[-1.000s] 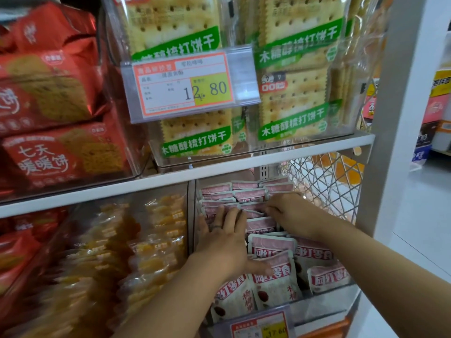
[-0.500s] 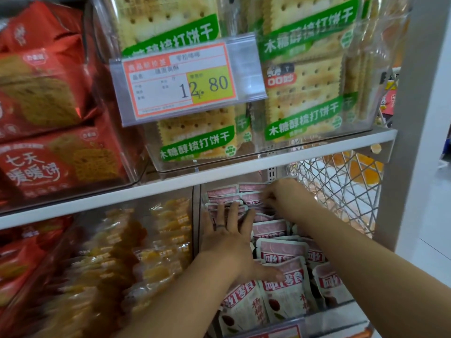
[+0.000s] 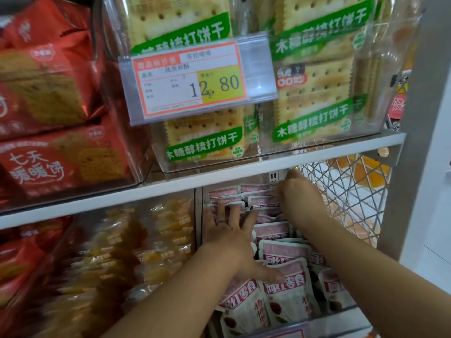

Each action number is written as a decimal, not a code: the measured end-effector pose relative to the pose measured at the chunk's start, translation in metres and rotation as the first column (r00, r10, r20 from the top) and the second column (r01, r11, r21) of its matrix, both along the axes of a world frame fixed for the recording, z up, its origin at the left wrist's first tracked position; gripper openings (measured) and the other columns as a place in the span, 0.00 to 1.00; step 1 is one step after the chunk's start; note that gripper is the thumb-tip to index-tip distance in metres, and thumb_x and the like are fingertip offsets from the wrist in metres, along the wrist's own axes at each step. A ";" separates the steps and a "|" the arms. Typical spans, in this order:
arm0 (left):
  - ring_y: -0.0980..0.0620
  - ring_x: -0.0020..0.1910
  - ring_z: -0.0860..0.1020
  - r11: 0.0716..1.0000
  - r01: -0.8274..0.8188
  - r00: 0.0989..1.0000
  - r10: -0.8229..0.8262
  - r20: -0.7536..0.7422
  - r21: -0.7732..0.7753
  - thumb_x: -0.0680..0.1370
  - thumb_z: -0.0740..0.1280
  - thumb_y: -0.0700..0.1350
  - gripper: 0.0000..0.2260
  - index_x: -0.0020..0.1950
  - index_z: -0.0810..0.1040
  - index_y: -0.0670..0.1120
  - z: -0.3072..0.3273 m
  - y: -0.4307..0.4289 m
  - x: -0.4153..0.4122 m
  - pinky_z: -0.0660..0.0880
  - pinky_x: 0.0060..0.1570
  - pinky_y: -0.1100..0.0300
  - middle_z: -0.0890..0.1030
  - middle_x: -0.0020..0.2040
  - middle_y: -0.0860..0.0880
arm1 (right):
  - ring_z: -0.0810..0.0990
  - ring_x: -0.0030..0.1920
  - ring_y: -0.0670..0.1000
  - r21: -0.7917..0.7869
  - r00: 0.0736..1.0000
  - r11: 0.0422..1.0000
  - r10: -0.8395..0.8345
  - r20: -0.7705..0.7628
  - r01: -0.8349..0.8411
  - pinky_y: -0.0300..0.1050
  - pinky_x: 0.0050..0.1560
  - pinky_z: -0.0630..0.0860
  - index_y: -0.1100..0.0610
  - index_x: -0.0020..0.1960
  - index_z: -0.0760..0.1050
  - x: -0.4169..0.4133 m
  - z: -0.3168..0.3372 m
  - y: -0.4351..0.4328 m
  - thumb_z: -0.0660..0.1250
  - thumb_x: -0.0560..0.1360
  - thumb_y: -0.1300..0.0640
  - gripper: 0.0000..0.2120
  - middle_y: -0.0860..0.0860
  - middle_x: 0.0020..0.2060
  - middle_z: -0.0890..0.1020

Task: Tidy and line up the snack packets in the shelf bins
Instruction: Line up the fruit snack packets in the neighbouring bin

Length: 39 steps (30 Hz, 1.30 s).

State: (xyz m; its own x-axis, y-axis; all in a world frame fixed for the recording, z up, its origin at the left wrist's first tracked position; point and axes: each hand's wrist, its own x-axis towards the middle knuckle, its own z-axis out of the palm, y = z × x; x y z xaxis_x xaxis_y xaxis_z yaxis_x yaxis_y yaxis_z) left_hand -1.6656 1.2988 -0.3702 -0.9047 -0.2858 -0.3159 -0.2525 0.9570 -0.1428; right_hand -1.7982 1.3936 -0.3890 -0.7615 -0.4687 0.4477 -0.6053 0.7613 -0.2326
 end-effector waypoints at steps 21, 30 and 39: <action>0.39 0.75 0.37 0.996 0.077 0.982 -0.082 -0.172 -0.037 0.72 0.60 0.70 0.48 0.74 0.30 0.53 0.000 0.025 0.027 0.39 0.72 0.37 0.30 0.75 0.43 | 0.66 0.68 0.53 0.208 0.922 0.915 0.290 0.255 -0.345 0.49 0.68 0.64 0.53 0.70 0.66 0.087 0.042 0.111 0.56 0.79 0.46 0.22 0.51 0.69 0.67; 0.47 0.75 0.34 0.974 0.222 0.955 -0.208 -0.210 0.044 0.82 0.52 0.56 0.29 0.76 0.37 0.58 -0.020 0.043 0.046 0.33 0.69 0.35 0.33 0.77 0.51 | 0.46 0.76 0.52 0.442 0.953 0.849 0.207 0.223 -0.288 0.47 0.74 0.43 0.54 0.77 0.42 0.114 -0.005 0.136 0.44 0.79 0.48 0.28 0.51 0.77 0.48; 0.43 0.73 0.29 0.989 0.145 0.968 -0.148 -0.203 -0.029 0.76 0.53 0.68 0.38 0.74 0.30 0.59 -0.029 0.035 0.040 0.31 0.66 0.35 0.30 0.75 0.50 | 0.31 0.74 0.55 0.416 0.926 0.869 0.113 0.361 -0.268 0.54 0.71 0.31 0.54 0.76 0.33 0.081 -0.012 0.091 0.45 0.82 0.50 0.29 0.55 0.75 0.35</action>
